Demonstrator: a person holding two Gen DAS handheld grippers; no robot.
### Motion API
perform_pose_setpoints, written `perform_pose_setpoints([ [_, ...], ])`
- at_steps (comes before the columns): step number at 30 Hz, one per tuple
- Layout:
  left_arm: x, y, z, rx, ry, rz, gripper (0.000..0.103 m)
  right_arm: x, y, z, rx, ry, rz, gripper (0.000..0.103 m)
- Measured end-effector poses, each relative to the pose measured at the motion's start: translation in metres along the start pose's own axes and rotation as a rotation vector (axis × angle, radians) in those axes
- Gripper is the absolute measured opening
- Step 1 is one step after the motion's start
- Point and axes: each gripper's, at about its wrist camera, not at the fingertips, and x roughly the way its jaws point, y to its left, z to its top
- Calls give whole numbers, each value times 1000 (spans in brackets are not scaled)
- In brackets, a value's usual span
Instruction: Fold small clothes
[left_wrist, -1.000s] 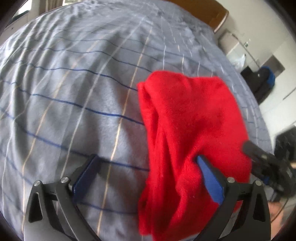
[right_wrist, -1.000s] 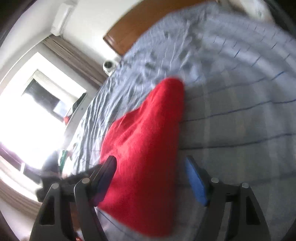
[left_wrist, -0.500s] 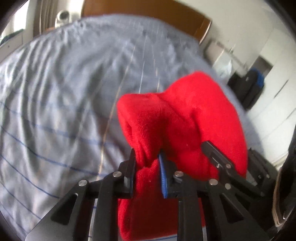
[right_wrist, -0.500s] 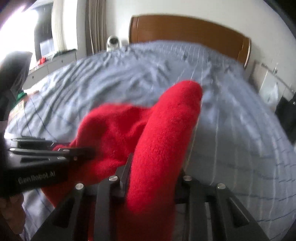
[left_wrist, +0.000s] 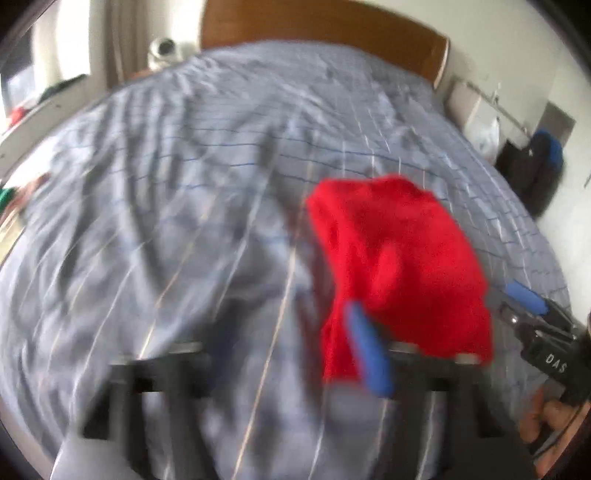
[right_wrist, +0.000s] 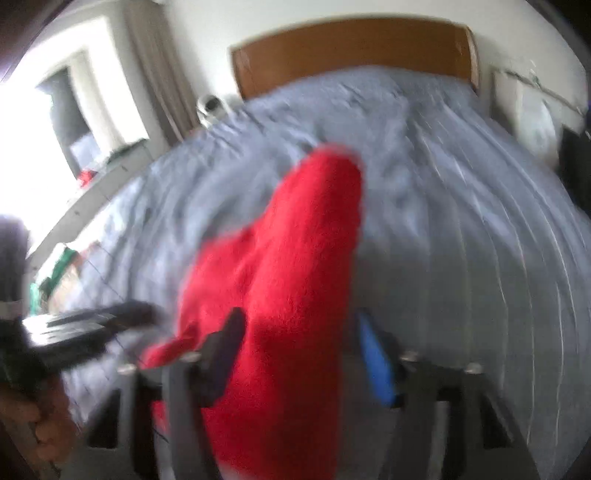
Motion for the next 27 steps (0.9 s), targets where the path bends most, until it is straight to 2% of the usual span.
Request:
perform_pose_setpoints([
  [1,-18,2,-22,-11,-62,16,100,-9,-6,-18,-13,-2,-30,79],
  [2,-30,3,-35,-13,-102,30,101,-15,-9,-27,-23,-6,-50,86],
  [3,-42,-1,-51,-5,-135,46,102,-26,-11,-42,-38,-14,-81,89],
  [4,-44,-4,-56,5,-138,54,102,-36,-15,-54,-51,-21,-104,93],
  [8,-60,-27,-83,73,-96,74,102,-76,-12,-100,-78,-47,-186,98],
  [12,-89,-42,-101,123,-165,117,102,-116,-8,-139,-64,-90,-202,99],
  [18,-108,-50,-107,155,-207,137,102,-144,5,-150,-64,-124,-198,99],
  [23,-116,-49,-112,133,-191,110,102,-160,13,-152,-56,-154,-182,99],
  [27,-115,-49,-114,126,-189,121,103,-168,19,-155,-68,-173,-166,99],
])
